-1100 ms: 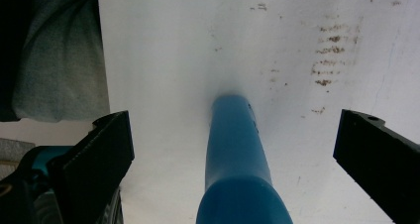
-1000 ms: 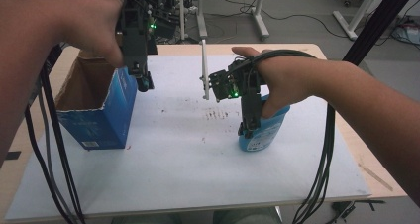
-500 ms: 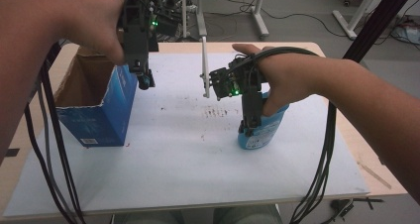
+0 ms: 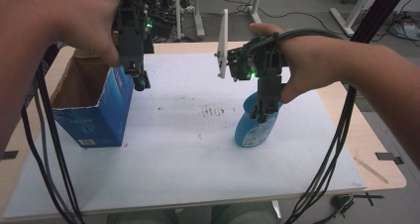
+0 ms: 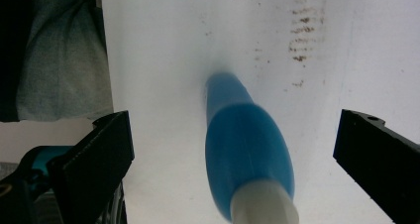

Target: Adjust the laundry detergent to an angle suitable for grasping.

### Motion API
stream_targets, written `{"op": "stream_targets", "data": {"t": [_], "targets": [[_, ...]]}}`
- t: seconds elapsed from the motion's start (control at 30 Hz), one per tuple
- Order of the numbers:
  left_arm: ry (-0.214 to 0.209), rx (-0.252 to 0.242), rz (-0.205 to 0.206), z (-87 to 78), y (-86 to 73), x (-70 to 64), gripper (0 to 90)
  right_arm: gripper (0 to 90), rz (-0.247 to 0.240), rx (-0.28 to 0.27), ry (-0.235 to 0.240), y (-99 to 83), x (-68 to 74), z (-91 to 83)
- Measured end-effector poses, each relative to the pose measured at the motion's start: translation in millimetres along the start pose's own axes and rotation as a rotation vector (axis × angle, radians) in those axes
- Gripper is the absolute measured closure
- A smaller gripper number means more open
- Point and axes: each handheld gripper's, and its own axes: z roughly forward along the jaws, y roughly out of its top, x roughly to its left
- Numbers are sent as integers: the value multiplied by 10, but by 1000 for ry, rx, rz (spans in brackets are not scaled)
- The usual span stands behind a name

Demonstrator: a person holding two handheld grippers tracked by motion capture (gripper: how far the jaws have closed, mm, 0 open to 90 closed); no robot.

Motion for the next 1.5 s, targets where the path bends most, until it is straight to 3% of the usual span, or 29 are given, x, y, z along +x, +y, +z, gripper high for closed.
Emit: {"op": "stream_targets", "data": {"t": [0.3,0.73,0.97,1.17,1.5], "targets": [[4,-13,-12,-24,14,-56,17,12,62,-25,-42,-487,61,-170],[-1,-14,-11,-37,31,-66,17,12,199,24,-36,-1241,122,-32],[-8,-25,-12,-52,55,-94,17,12,225,38,-32,-1435,173,59],[12,-32,-23,-43,104,-149,17,12,246,32,-35,-1535,205,83],[-49,-84,-66,28,264,-257,17,12,262,24,-40,-1625,250,109]]}}
